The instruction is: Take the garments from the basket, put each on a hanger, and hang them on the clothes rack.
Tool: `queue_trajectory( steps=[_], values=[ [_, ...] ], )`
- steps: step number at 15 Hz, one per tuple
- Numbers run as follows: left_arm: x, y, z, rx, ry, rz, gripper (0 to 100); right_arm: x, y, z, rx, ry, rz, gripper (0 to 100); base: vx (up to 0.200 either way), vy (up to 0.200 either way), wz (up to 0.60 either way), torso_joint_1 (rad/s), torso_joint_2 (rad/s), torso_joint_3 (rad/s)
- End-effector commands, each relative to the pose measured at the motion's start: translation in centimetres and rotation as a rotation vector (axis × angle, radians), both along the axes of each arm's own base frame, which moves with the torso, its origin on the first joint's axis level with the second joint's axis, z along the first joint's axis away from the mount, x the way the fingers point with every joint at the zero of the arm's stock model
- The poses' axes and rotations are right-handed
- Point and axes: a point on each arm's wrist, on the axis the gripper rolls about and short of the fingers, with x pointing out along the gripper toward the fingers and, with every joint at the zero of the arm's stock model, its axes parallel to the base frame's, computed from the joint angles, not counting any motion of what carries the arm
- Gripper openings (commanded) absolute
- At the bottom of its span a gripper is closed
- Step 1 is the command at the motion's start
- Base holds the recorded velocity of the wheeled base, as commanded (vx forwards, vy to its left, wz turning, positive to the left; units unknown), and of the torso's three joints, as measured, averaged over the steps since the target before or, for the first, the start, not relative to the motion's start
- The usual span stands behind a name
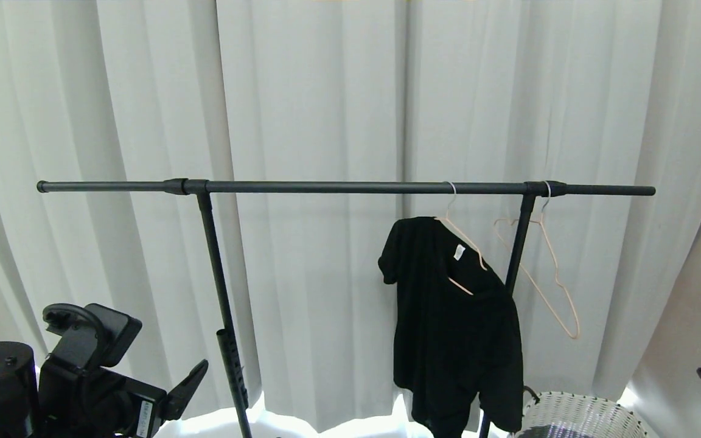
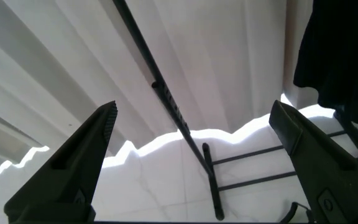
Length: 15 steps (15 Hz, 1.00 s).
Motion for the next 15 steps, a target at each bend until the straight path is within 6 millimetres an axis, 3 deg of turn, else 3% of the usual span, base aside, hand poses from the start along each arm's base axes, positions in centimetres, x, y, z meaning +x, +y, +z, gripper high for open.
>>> queue_trajectory(
  steps=[1,15],
  values=[
    [0.0,-0.05,-0.1,-0.004,0.008,-0.015,100,0.06,0.03,-0.09,-0.005,0.007,0.001,100,0.0,0.0,0.0,-0.105,0.25,0.124],
    [-0.05,0.01,0.01,-0.005,0.0,-0.013,100,-0.03,-0.01,0.22,0.02,-0.043,0.002,100,0.0,0.0,0.0,-0.214,0.5,0.276]
  ],
)
